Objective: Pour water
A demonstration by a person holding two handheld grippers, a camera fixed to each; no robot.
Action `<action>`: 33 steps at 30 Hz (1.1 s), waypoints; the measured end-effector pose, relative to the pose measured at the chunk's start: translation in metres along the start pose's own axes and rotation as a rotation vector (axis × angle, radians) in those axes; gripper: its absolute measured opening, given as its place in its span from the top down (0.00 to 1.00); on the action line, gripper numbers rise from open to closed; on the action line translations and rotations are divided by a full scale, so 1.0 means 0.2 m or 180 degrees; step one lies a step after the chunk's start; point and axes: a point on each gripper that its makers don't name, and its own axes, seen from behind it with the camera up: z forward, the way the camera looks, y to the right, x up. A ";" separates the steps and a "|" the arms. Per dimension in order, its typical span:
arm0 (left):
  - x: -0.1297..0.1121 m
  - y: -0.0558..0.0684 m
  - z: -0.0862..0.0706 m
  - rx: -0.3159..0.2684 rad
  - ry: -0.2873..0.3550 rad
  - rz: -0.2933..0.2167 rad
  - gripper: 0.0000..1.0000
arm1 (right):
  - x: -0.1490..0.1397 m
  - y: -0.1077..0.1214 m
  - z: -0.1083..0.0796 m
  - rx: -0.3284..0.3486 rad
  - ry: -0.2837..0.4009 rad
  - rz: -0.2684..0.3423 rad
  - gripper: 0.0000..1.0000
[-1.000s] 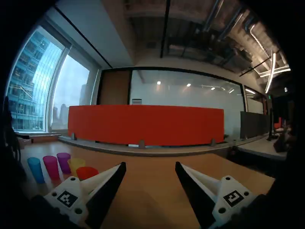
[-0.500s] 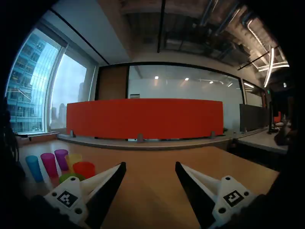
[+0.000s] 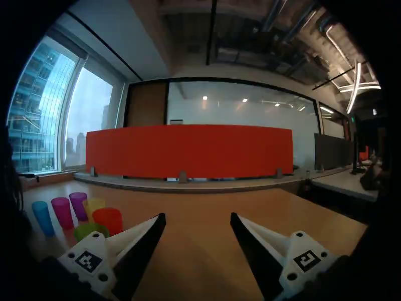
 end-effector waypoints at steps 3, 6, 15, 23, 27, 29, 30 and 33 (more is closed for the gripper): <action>0.00 0.00 0.00 0.0000 0.0000 0.0000 0.10 | 0.00 0.00 0.00 -0.0001 -0.0001 0.0002 0.00; 0.00 0.00 0.00 0.0000 0.0000 0.0000 0.10 | 0.00 0.00 0.00 -0.0002 -0.0001 0.0001 0.00; 0.00 0.00 0.00 0.0001 0.0000 0.0000 0.10 | 0.00 0.01 0.00 -0.0008 -0.0003 0.0001 0.00; 0.00 0.00 0.00 0.0001 0.0000 0.0000 0.10 | -0.01 0.01 0.00 -0.0027 -0.0008 0.0002 0.00; 0.00 0.00 0.00 0.0001 0.0000 0.0000 0.10 | -0.01 0.01 0.00 -0.0026 -0.0010 0.0002 0.00; 0.00 0.01 0.00 0.0001 0.0000 0.0000 0.10 | -0.01 0.01 0.00 -0.0026 -0.0011 0.0003 0.00; 0.00 0.01 0.00 0.0001 0.0000 0.0000 0.10 | -0.01 0.01 0.00 -0.0026 -0.0011 0.0003 0.00; 0.00 0.01 0.00 0.0000 0.0000 0.0000 0.10 | -0.01 0.01 0.00 -0.0027 -0.0010 0.0002 0.00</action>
